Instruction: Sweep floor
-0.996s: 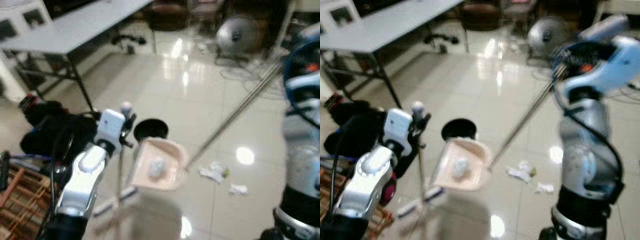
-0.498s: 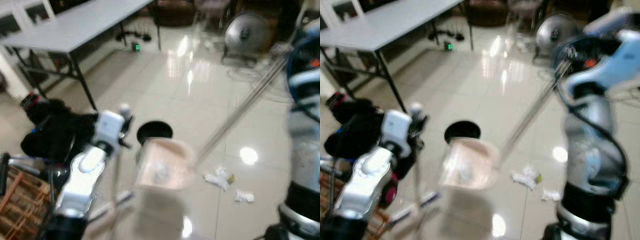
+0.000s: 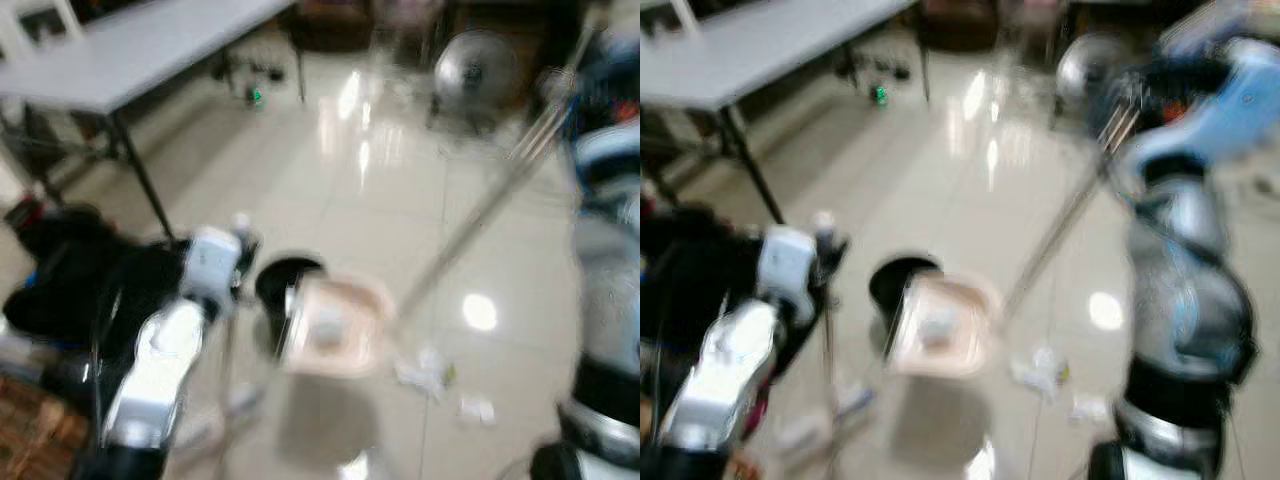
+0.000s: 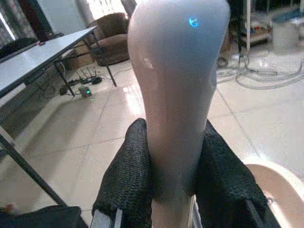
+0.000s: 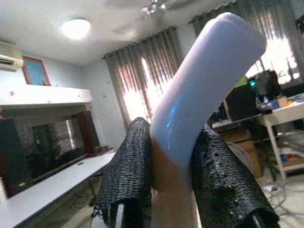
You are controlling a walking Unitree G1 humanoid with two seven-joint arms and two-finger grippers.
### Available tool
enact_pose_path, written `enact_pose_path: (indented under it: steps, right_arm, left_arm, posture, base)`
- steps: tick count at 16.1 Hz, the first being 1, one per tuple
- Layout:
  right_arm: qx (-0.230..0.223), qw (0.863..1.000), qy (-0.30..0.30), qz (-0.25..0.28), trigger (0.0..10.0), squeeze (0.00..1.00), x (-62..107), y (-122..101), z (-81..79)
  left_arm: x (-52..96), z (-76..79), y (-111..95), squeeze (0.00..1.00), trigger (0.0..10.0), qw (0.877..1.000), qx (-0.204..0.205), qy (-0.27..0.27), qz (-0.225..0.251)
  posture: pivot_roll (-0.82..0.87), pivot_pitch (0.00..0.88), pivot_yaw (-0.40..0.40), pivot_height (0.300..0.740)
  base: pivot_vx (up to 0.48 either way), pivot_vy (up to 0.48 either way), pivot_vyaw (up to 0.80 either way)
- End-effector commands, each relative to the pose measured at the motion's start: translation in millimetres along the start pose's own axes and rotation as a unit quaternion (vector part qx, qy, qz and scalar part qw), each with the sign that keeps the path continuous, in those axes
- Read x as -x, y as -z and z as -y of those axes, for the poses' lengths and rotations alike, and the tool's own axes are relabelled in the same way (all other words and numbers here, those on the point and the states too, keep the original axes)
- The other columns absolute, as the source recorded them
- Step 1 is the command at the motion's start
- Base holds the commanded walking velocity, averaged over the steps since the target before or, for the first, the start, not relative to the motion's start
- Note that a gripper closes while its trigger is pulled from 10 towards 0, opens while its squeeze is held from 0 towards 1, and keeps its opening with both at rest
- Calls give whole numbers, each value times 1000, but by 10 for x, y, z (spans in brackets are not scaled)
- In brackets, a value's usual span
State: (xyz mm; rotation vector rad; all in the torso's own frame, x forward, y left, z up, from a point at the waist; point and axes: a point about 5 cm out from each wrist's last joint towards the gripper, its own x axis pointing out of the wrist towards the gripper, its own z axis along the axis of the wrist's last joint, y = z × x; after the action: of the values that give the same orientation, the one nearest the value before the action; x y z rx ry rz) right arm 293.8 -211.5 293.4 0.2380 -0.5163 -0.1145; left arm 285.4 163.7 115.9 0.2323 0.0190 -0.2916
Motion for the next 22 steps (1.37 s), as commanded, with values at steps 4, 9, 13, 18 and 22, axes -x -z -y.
enact_pose_path:
  steps: [4, 9, 13, 18, 22]
  right_arm:
    - [-31, 999, -22, 38, 10000, 0, -51, -116, -128]
    - [-39, 998, -22, 44, 10000, 0, -42, -118, -125]
    - [-46, 998, -19, 46, 10000, 0, -38, -116, -119]
    - [-16, 999, -25, 37, 10000, 0, -38, -92, -121]
    - [-28, 999, -5, 39, 10000, 0, -20, -72, -60]
  left_arm:
    - [55, -125, -56, 0, 10000, 999, -21, -23, 11]
    - [64, -137, -53, 0, 10000, 999, -26, -20, 10]
    - [55, -150, -59, 0, 10000, 999, -30, -18, 10]
    - [63, -128, -45, 0, 10000, 999, -27, -17, 8]
    - [46, -108, -49, 0, 10000, 1000, -26, -13, 8]
  posture:
    - [37, 0, 19, 740]
    - [39, 0, 29, 740]
    - [38, 0, 31, 740]
    - [37, 0, 29, 740]
    - [35, 0, 34, 740]
  base:
    - [404, 0, 0]
    - [402, 0, 0]
    - [405, 0, 0]
    - [402, 0, 124]
    - [401, 0, 0]
